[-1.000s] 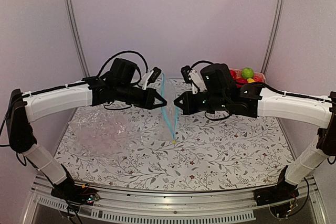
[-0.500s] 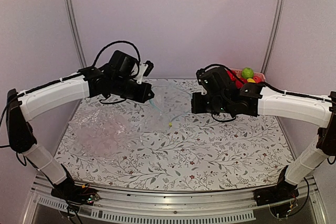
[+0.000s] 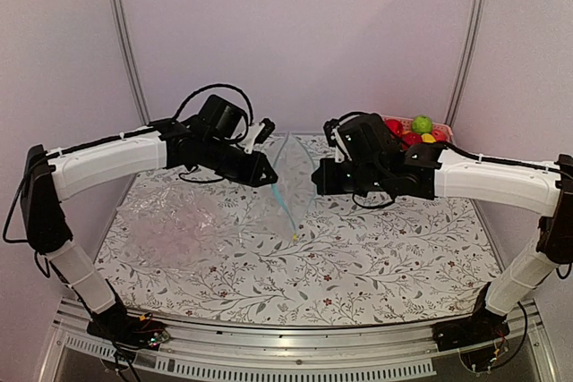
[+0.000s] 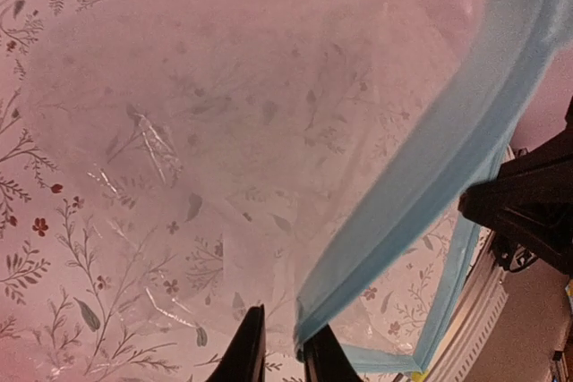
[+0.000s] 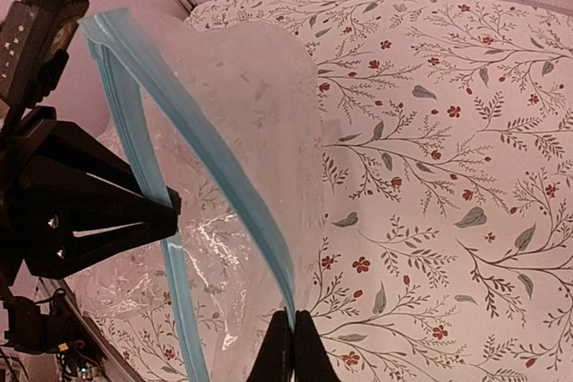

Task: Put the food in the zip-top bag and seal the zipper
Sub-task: Open the zipper food storage bag at the center of the board.

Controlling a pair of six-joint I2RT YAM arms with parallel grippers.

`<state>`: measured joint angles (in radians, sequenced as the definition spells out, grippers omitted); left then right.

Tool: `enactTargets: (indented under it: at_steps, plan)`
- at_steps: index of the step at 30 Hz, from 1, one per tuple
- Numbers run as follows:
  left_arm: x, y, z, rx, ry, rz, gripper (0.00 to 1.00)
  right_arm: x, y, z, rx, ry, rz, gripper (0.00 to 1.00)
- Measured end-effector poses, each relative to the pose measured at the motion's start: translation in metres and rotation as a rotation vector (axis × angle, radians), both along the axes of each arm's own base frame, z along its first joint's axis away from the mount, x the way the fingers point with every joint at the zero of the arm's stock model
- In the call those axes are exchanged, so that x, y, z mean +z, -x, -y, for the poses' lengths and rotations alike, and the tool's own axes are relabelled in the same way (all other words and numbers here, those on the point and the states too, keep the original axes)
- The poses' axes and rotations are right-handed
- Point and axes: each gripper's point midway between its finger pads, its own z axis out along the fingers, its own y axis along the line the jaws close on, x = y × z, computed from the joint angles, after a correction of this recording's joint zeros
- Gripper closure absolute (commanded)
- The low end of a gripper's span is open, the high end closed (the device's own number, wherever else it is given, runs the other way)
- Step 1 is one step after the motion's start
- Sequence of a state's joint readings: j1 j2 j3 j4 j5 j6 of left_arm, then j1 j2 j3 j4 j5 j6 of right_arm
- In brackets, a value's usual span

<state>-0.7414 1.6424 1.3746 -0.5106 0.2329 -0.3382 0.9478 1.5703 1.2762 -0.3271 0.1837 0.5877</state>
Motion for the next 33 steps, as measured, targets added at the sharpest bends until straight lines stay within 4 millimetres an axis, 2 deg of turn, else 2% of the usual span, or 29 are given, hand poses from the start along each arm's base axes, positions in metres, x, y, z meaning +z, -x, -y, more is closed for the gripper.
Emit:
enactTargets:
  at_steps: [6,14,17,22,29,33]
  plan:
    - [-0.002,0.007,0.010,-0.030,0.052,-0.054,0.80,0.003,0.002,-0.010,0.029,-0.040,-0.007,1.00]
    - [-0.002,0.009,0.015,-0.038,0.081,-0.081,0.98,0.004,0.002,-0.012,0.029,-0.059,-0.014,1.00]
    - [-0.003,0.009,0.015,-0.037,0.077,-0.077,1.00,0.004,0.000,-0.010,0.013,-0.056,-0.012,1.00]
    - [-0.006,0.005,0.009,-0.017,0.043,-0.053,1.00,-0.003,-0.007,0.003,-0.059,-0.029,-0.013,1.00]
    - [-0.002,0.000,-0.001,0.006,-0.002,-0.012,1.00,-0.033,-0.022,0.037,-0.184,0.019,-0.075,1.00]
    - [-0.001,-0.002,-0.003,0.009,-0.004,-0.010,1.00,-0.044,-0.026,0.044,-0.211,0.033,-0.096,1.00]
